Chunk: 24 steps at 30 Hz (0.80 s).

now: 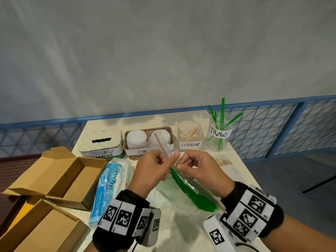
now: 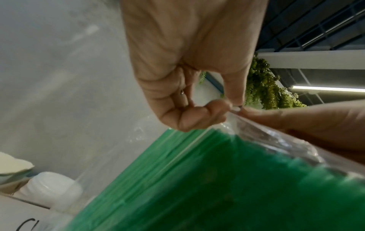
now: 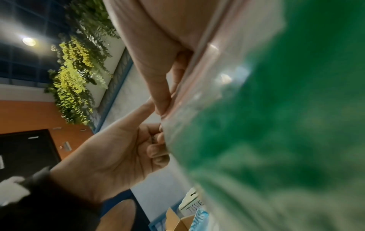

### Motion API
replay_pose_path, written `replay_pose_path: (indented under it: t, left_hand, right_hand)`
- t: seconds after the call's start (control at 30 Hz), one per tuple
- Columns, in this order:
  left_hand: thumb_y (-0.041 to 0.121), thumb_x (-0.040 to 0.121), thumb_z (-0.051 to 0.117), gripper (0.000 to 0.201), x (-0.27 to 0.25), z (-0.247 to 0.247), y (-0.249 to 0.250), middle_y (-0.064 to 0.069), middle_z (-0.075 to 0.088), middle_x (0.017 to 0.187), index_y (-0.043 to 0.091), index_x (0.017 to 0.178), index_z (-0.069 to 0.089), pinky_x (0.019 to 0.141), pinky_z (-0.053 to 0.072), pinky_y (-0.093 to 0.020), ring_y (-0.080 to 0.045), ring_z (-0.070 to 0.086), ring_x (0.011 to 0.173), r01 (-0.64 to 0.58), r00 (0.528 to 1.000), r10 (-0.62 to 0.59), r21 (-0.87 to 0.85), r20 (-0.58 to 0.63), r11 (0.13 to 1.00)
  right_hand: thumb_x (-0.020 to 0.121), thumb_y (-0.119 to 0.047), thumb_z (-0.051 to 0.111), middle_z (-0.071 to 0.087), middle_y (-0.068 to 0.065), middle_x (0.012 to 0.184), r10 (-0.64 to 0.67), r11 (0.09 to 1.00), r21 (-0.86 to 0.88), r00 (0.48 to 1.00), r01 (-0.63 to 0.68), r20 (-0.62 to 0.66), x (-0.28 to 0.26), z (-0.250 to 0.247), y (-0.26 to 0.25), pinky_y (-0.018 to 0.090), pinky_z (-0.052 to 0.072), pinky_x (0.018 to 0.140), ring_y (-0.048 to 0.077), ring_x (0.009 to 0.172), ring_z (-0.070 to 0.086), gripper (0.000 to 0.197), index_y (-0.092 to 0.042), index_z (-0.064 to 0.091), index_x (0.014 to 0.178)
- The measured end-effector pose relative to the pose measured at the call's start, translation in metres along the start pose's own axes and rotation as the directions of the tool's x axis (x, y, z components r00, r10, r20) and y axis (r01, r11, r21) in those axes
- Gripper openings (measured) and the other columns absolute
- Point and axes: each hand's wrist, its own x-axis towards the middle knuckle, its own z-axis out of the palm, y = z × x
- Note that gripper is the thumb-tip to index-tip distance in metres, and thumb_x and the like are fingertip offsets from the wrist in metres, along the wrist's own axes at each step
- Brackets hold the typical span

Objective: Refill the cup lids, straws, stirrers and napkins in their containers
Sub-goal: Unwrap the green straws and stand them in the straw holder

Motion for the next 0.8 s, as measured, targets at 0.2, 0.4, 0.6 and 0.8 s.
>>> replay_pose_path:
  t: [0.2, 0.4, 0.6, 0.8]
  left_hand:
    - [0.016, 0.087, 0.062, 0.027, -0.005, -0.005, -0.007, 0.002, 0.054, 0.04, 0.002, 0.066, 0.054, 0.043, 0.044, -0.018, -0.01, 0.053, 0.035, 0.119, 0.992, -0.113, -0.129, 0.053, 0.985]
    - [0.014, 0.089, 0.06, 0.025, -0.008, -0.011, -0.008, 0.0, 0.057, 0.043, -0.003, 0.071, 0.057, 0.048, 0.052, -0.023, -0.013, 0.058, 0.041, 0.173, 0.984, -0.148, -0.308, 0.103, 0.935]
    - [0.015, 0.085, 0.065, 0.023, -0.007, -0.01, -0.008, -0.001, 0.06, 0.045, 0.004, 0.07, 0.053, 0.053, 0.055, -0.025, -0.014, 0.061, 0.045, 0.202, 0.979, -0.174, -0.396, 0.106, 0.896]
    - [0.011, 0.069, 0.078, 0.028, -0.007, -0.015, -0.01, -0.006, 0.059, 0.066, 0.004, 0.08, 0.053, 0.058, 0.055, -0.026, -0.012, 0.061, 0.05, 0.209, 0.973, -0.158, -0.347, 0.169, 0.914]
  right_hand:
    - [0.08, -0.015, 0.071, 0.064, -0.002, 0.07, -0.023, 0.999, -0.04, 0.999, 0.024, 0.038, -0.008, 0.016, -0.005, 0.017, 0.044, 0.066, 0.003, 0.064, 0.054, 0.008, -0.016, 0.064, 0.076]
    - [0.084, -0.017, 0.068, 0.064, -0.013, 0.063, 0.036, 0.999, 0.005, 0.997, -0.036, 0.066, -0.002, 0.012, -0.012, 0.012, 0.043, 0.057, 0.0, 0.058, 0.055, 0.011, -0.022, 0.067, 0.075]
    - [0.081, -0.012, 0.07, 0.064, -0.007, 0.058, 0.097, 0.995, -0.004, 0.98, -0.098, 0.177, 0.002, 0.008, -0.017, 0.015, 0.047, 0.052, 0.002, 0.052, 0.058, 0.005, -0.014, 0.067, 0.077]
    - [0.083, -0.005, 0.066, 0.064, -0.005, 0.057, 0.168, 0.977, 0.099, 0.969, -0.188, 0.184, 0.005, 0.007, -0.017, 0.014, 0.049, 0.052, 0.003, 0.05, 0.06, 0.012, -0.012, 0.065, 0.074]
